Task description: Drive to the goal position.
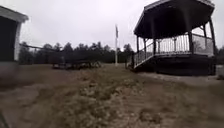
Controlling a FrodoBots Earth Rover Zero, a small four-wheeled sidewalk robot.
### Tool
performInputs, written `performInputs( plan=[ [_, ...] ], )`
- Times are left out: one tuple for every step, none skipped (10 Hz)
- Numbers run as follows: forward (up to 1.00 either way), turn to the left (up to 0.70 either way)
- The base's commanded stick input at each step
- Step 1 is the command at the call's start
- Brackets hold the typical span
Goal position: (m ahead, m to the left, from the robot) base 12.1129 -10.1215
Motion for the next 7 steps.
performInputs(
  plan=[
    [0.7,0.0],
    [0.7,0.0],
    [0.7,0.0],
    [0.7,0.0],
    [0.7,0.0],
    [0.7,0.0],
    [0.7,0.0]
  ],
)
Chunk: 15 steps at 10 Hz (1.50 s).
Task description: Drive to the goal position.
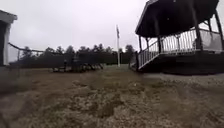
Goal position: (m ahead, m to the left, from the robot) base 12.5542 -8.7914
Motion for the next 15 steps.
performInputs(
  plan=[
    [0.7,0.0],
    [0.7,0.02],
    [0.7,0.04],
    [0.7,0.01],
    [0.7,0.0],
    [0.7,0.0],
    [0.7,0.0],
    [0.7,0.0],
    [0.7,0.0],
    [0.7,0.0],
    [0.7,0.0],
    [0.7,0.0],
    [0.7,0.0],
    [0.7,0.0],
    [0.7,0.0]
  ],
)
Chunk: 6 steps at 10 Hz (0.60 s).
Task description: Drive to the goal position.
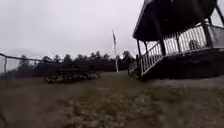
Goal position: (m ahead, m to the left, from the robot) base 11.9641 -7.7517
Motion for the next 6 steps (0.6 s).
performInputs(
  plan=[
    [0.7,0.0],
    [0.7,0.0],
    [0.7,0.0],
    [0.7,0.0],
    [0.7,0.0],
    [0.7,0.0]
  ],
)
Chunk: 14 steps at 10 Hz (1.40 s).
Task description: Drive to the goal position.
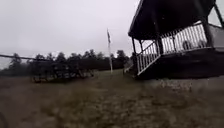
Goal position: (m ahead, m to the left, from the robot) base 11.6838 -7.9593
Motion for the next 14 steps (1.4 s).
performInputs(
  plan=[
    [0.7,0.0],
    [0.7,0.0],
    [0.7,0.0],
    [0.7,0.0],
    [0.7,0.0],
    [0.7,0.0],
    [0.7,0.0],
    [0.7,0.0],
    [0.7,0.0],
    [0.7,0.0],
    [0.7,0.0],
    [0.7,0.0],
    [0.7,0.0],
    [0.7,0.0]
  ],
)
